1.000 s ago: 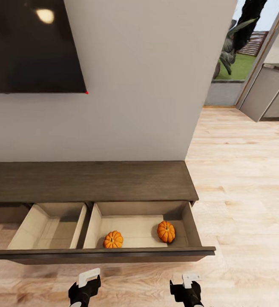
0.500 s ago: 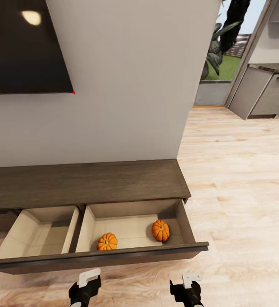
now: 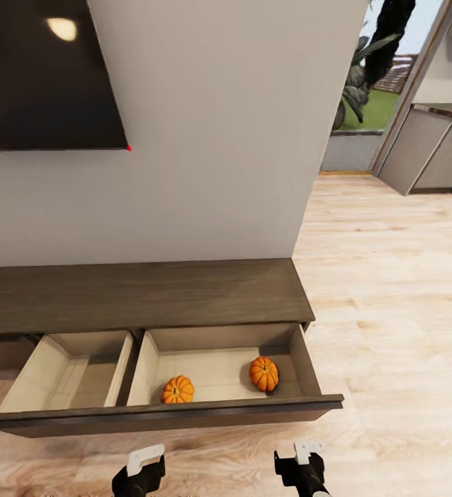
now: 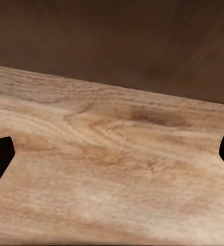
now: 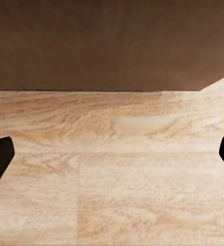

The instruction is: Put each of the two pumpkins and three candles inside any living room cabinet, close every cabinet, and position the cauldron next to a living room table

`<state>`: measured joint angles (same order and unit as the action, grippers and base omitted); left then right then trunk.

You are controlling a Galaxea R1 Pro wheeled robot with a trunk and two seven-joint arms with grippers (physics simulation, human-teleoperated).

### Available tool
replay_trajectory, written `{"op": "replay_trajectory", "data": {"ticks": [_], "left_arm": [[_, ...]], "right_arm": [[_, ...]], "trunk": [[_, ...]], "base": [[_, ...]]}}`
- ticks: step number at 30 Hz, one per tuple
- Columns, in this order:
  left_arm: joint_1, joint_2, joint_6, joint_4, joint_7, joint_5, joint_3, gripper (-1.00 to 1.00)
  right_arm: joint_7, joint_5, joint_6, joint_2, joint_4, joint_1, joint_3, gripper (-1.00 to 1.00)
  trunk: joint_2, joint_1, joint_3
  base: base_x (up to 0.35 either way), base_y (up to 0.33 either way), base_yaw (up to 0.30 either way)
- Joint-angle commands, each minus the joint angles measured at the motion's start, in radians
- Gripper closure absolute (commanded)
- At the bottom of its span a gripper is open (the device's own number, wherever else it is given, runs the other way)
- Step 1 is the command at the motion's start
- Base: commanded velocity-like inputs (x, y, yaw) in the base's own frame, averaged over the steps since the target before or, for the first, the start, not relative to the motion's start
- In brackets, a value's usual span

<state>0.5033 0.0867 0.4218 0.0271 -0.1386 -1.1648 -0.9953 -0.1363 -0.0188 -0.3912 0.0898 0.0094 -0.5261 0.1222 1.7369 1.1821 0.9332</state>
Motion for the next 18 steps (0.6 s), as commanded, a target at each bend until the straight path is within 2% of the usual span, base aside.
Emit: {"op": "replay_trajectory", "data": {"ticks": [1, 3, 18], "left_arm": [[-0.001, 0.002, 0.0, -0.001, 0.0, 0.0, 0.0, -1.0], [-0.001, 0.003, 0.0, -0.003, -0.001, 0.0, 0.0, -1.0], [-0.002, 0.002, 0.0, -0.001, -0.011, -0.006, 0.004, -1.0]], "right_arm": [[0.0, 0.0, 0.0, 0.0, -0.001, 0.0, 0.0, -1.0], [0.0, -0.001, 0.0, -0.001, -0.003, 0.0, -0.001, -1.0], [0.001, -0.001, 0.0, -0.001, -0.005, 0.0, -0.001, -1.0]], "trunk": [[0.0, 0.0, 0.0], [0.0, 0.0, 0.001], [0.105, 0.057, 0.048]], "base": [[0.0, 0.0, 0.158], [0.0, 0.0, 0.076], [0.0, 0.0, 0.004]]}}
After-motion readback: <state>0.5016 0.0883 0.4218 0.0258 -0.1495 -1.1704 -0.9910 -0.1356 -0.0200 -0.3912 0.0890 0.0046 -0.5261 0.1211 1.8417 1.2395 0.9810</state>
